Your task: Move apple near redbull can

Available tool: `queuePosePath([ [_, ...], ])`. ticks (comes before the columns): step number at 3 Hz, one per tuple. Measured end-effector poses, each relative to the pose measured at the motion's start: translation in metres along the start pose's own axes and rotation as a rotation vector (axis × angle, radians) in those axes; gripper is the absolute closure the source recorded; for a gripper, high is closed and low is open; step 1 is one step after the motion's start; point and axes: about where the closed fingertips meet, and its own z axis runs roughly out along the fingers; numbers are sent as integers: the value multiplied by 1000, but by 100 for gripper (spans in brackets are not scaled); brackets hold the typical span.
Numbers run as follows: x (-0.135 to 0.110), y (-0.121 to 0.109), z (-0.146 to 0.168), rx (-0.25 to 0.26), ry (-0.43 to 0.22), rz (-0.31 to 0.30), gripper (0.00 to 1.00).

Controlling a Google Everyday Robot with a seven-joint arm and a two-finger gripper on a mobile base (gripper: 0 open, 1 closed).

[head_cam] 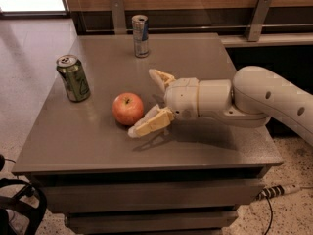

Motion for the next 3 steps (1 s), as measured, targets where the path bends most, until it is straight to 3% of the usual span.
queuePosePath([
  [2, 14, 2, 31, -19, -35, 15, 0],
  [3, 13, 3, 34, -25, -38, 15, 22],
])
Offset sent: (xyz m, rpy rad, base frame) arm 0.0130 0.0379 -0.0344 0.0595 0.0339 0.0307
